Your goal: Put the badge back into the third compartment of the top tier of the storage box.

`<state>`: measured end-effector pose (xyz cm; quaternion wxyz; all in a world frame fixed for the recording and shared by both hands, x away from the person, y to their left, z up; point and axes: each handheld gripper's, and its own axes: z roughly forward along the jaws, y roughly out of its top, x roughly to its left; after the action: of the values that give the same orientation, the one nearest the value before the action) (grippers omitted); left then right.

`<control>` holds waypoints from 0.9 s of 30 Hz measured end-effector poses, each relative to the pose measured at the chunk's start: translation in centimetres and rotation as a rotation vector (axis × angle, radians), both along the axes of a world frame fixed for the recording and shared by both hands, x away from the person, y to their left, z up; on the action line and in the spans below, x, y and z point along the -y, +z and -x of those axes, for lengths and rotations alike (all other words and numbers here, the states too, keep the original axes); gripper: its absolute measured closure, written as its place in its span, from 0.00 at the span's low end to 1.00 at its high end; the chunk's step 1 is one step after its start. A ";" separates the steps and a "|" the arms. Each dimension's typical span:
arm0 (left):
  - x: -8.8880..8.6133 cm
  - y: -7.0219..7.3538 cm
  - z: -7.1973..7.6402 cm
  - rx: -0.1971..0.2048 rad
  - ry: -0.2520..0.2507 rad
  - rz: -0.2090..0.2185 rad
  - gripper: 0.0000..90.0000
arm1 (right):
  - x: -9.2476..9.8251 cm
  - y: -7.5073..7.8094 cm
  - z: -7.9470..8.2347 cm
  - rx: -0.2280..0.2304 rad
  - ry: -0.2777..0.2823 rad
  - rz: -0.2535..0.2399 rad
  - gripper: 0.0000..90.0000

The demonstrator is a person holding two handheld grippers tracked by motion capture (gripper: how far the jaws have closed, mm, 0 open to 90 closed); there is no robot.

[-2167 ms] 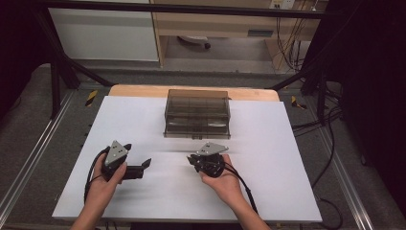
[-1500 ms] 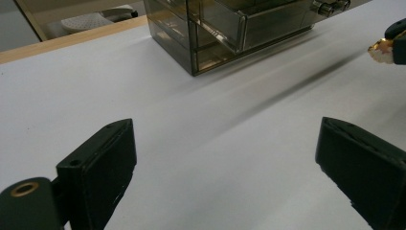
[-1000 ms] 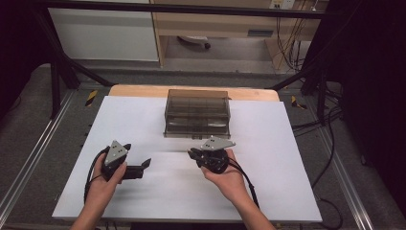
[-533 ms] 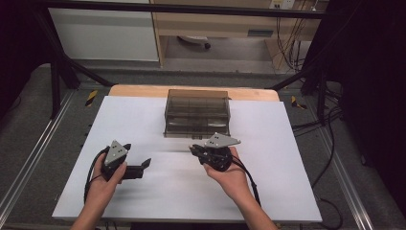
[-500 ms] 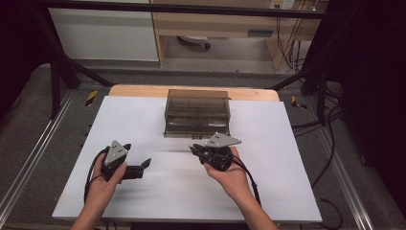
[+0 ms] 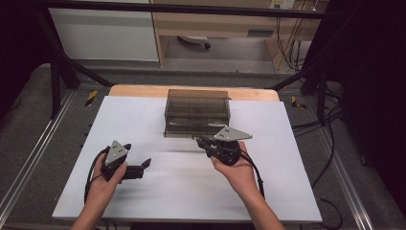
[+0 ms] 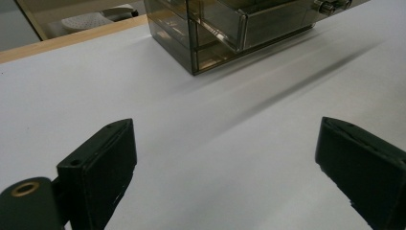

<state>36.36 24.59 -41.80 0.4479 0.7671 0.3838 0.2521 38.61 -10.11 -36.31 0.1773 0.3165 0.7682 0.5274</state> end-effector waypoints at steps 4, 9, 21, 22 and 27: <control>-0.1 0.0 0.0 0.001 0.004 0.000 0.08 | -0.3 0.7 -0.4 0.015 0.008 0.008 0.90; -0.4 0.1 0.1 0.011 0.028 0.008 0.08 | -1.6 1.6 -1.3 0.022 0.045 0.034 0.90; -0.4 0.0 0.1 0.000 0.036 0.024 0.08 | -2.7 1.8 -3.2 0.038 -0.012 0.017 0.90; -0.4 0.0 0.1 0.000 0.036 0.024 0.08 | -2.6 1.8 -3.3 0.033 -0.011 0.009 0.90; -0.5 0.1 0.1 0.003 0.039 0.027 0.08 | -1.8 1.7 -3.4 0.035 -0.022 0.008 0.90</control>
<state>36.24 25.09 -41.71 0.4539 0.7530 0.4013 0.2567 42.00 -8.30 -34.58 0.1977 0.3150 0.7637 0.5277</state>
